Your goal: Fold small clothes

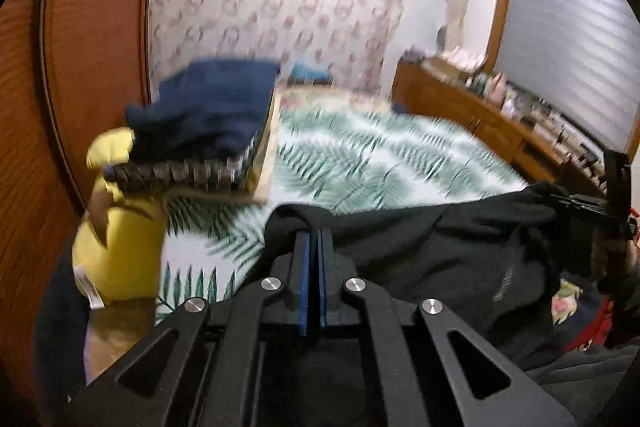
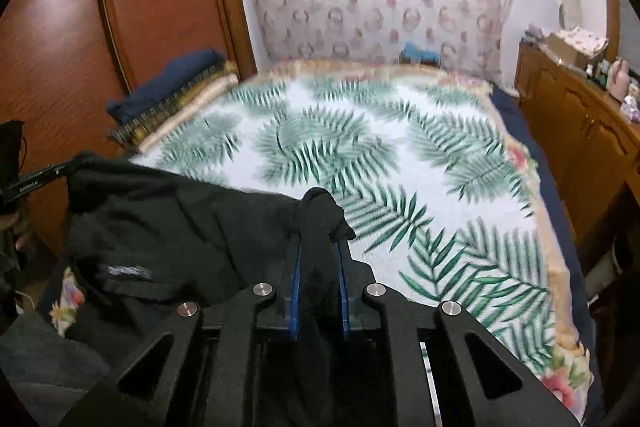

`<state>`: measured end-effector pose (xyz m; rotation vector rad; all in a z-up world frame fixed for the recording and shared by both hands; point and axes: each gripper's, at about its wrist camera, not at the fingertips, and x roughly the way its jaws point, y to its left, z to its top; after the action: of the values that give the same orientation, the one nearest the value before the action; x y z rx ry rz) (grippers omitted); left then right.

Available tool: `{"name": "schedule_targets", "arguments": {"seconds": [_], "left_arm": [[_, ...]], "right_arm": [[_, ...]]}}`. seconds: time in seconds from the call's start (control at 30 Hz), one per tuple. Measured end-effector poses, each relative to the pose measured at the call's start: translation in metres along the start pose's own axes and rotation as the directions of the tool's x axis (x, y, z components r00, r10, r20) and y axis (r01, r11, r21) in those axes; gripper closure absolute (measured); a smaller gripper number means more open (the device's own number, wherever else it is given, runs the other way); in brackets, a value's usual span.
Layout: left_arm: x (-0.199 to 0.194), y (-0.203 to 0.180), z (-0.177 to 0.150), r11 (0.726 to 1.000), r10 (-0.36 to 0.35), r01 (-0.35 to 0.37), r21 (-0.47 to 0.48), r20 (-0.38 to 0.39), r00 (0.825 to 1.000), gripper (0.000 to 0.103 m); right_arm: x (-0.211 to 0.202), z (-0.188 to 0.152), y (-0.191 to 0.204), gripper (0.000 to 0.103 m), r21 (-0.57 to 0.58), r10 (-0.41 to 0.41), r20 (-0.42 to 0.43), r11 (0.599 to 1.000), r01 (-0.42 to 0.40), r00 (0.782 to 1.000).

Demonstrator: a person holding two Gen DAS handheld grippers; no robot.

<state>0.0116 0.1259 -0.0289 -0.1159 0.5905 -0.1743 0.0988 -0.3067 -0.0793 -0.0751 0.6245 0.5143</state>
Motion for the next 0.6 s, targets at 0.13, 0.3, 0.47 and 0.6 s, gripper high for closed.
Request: {"name": "schedule_targets", "arguments": {"seconds": [0.13, 0.3, 0.47, 0.6], "left_arm": [[-0.038, -0.008, 0.017, 1.0, -0.025, 0.024, 0.005, 0.091, 0.996, 0.099], [-0.079, -0.022, 0.039, 0.999, -0.046, 0.041, 0.028, 0.216, 0.975, 0.099], [-0.107, -0.035, 0.059, 0.996, -0.078, 0.062, 0.06, 0.308, 0.948, 0.099], [-0.112, -0.042, 0.086, 0.995, -0.086, 0.059, 0.084, 0.367, 0.926, 0.099]], "right_arm": [[-0.046, 0.006, 0.001, 0.09, 0.01, 0.003, 0.078, 1.0, -0.004, 0.997], [-0.107, 0.011, 0.008, 0.09, -0.02, -0.003, 0.184, 1.0, 0.007, 0.983], [-0.161, 0.016, 0.016, 0.09, -0.049, -0.014, 0.294, 0.998, 0.029, 0.956], [-0.196, 0.026, 0.02, 0.09, -0.087, -0.02, 0.37, 0.995, 0.056, 0.929]]}}
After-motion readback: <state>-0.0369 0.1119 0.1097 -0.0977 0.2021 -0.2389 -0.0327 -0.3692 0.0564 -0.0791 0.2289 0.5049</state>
